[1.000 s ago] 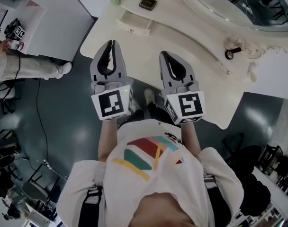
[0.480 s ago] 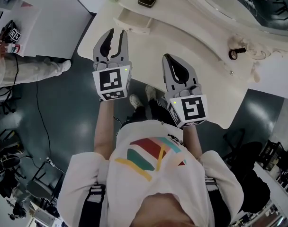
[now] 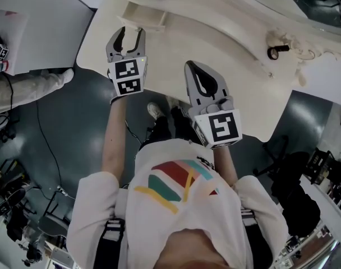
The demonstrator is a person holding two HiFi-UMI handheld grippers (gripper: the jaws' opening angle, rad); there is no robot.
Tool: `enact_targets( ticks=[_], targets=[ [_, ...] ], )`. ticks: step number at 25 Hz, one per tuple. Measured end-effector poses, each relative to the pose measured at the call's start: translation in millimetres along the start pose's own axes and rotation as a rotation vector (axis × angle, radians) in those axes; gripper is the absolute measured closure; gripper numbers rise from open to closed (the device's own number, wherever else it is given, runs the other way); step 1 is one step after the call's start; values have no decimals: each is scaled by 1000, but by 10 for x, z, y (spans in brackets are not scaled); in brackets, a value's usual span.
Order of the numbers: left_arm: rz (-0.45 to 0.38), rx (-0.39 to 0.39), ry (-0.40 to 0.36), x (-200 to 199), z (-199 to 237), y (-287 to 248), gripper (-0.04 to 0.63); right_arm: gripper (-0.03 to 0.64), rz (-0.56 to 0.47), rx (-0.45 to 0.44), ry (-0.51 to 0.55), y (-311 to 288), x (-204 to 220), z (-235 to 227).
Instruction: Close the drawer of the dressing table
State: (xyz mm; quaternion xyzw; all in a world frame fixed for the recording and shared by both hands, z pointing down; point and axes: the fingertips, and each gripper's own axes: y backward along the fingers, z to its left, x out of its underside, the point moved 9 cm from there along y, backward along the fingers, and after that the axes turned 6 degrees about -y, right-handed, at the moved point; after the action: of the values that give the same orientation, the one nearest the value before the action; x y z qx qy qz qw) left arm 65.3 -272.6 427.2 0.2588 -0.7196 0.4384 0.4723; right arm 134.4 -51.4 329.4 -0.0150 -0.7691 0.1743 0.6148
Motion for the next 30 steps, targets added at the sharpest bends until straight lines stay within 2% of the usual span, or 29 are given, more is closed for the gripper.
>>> enact_targets(
  ticks=[7, 16, 20, 25, 30],
  targets=[
    [104, 78, 34, 250, -34, -305, 411, 618, 35, 28, -8, 15, 90, -85],
    [185, 85, 23, 476, -56, -458, 411, 618, 52, 55, -20, 56, 152, -190],
    [208, 107, 2, 547, -71, -500, 418, 618, 57, 63, -23, 77, 191, -202],
    [207, 69, -34, 590, -27, -545, 485, 618, 63, 62, -16, 89, 218, -212],
    [197, 64, -68, 607, -43, -562, 505, 618, 79, 64, -9, 94, 272, -204]
  ],
)
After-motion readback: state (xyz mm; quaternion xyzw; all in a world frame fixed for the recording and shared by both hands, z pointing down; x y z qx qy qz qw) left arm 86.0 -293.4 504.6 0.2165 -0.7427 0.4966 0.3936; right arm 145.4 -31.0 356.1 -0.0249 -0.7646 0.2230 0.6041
